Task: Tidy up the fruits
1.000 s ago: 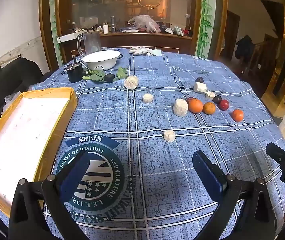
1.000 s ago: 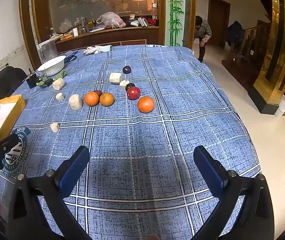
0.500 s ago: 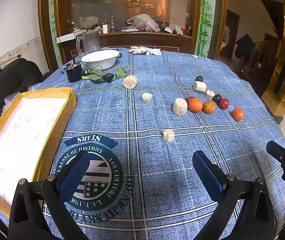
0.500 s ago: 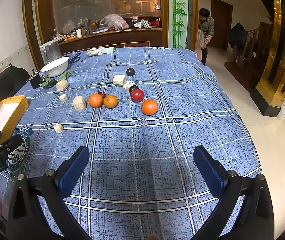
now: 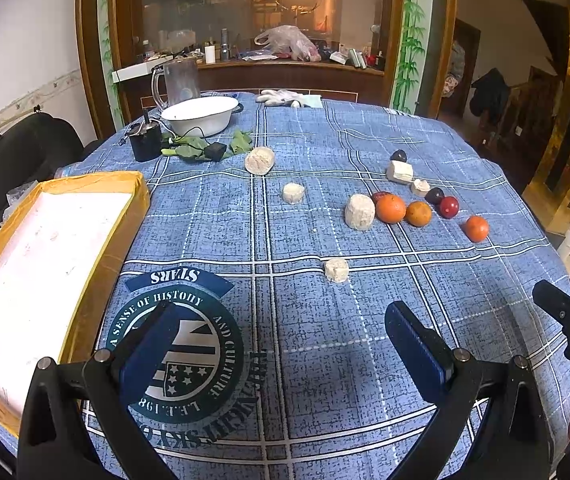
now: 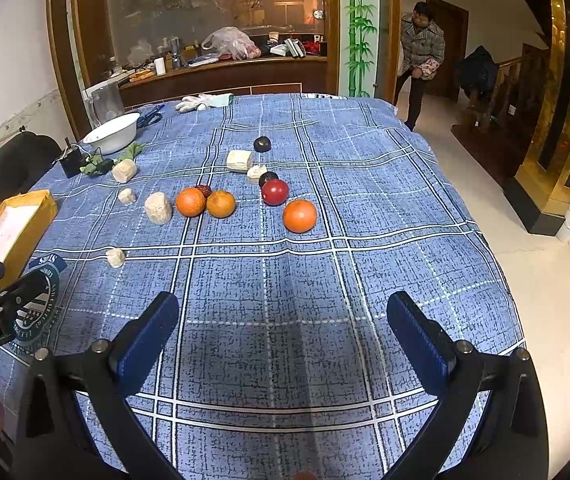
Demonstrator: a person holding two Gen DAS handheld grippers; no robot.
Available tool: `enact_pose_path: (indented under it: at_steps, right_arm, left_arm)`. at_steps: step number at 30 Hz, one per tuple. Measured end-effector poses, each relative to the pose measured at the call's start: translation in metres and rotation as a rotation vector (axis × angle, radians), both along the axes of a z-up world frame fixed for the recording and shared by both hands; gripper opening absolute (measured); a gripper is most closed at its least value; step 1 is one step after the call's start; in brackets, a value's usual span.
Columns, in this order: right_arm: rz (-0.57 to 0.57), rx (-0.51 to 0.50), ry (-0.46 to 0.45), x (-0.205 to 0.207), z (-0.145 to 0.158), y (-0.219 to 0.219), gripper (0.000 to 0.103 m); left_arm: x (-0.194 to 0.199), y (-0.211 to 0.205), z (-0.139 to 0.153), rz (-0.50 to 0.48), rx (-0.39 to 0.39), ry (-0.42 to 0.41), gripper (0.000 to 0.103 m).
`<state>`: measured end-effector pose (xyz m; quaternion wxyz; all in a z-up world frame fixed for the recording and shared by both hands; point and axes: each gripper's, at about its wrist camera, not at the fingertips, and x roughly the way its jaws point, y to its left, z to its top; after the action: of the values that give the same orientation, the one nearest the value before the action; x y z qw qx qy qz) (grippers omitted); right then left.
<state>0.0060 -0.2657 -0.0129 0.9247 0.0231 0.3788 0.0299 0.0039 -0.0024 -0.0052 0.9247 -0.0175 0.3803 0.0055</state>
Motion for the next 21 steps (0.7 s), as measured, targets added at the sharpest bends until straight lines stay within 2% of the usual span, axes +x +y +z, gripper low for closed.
enact_pose_path:
  at_steps: [17, 21]
  right_arm:
    - [0.009, -0.01, -0.009, 0.0024, 0.0021, -0.0003, 0.103]
    - [0.013, -0.014, -0.009, 0.0032, 0.0021, 0.0001, 0.103]
  left_arm:
    - [-0.0009, 0.0016, 0.0004, 0.004, -0.06, -0.034, 0.102]
    - [0.0008, 0.0012, -0.0007, 0.003, -0.022, -0.013, 0.102]
